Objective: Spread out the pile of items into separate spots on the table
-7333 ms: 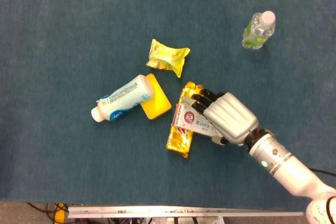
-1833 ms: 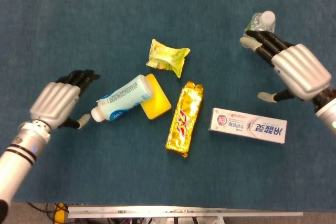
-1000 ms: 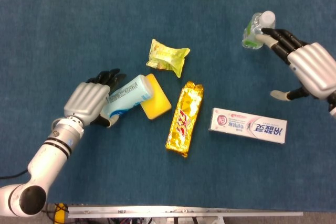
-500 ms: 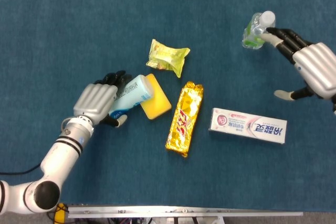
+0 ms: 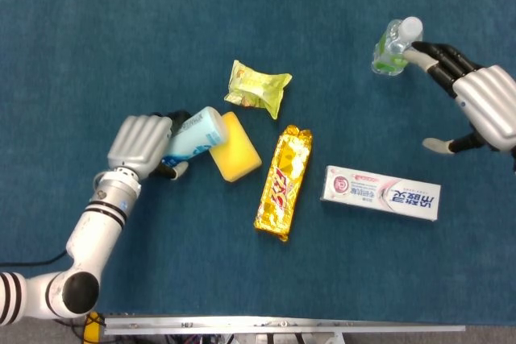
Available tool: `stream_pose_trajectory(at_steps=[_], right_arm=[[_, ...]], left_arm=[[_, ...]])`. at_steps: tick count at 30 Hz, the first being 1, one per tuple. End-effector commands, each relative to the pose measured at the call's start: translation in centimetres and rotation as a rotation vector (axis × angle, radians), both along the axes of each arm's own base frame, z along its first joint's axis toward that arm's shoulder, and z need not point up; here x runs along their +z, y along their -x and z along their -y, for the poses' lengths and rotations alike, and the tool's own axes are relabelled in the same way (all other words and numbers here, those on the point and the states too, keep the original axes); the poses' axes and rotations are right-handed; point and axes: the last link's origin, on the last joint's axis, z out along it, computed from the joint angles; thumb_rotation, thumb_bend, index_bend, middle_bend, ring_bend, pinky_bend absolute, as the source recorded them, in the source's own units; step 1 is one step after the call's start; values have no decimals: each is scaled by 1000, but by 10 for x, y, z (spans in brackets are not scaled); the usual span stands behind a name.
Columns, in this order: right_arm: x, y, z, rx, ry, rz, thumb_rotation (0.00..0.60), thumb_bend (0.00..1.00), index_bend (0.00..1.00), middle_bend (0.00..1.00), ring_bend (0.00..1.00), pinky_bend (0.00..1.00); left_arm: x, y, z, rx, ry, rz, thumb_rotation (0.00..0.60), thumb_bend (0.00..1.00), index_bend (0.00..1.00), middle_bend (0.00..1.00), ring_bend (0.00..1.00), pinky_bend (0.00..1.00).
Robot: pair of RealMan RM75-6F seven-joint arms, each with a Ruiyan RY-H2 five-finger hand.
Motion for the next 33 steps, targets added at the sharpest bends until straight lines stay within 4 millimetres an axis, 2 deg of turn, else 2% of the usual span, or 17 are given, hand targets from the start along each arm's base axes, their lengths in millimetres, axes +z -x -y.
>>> stream_pose_trajectory(at_steps=[1, 10, 24, 33], right_arm=[[0, 0, 0, -2, 0, 2, 600, 68, 0, 82, 77, 370], [-2, 0, -1, -10, -3, 6, 600, 68, 0, 82, 77, 370], [1, 5, -5, -23, 7, -1, 600, 69, 0, 83, 77, 370], [5, 9, -7, -35, 15, -4, 600, 68, 0, 83, 77, 370]], left_arm=[[4, 1, -5, -29, -3, -21, 600, 294, 488, 494, 439, 663], [10, -7, -27, -124, -6, -42, 600, 293, 483, 491, 438, 680], [-6, -24, -63, -209, 9, -81, 600, 294, 467, 473, 414, 667], [-9, -18, -75, -231, 2, -167, 600, 293, 452, 442, 386, 629]])
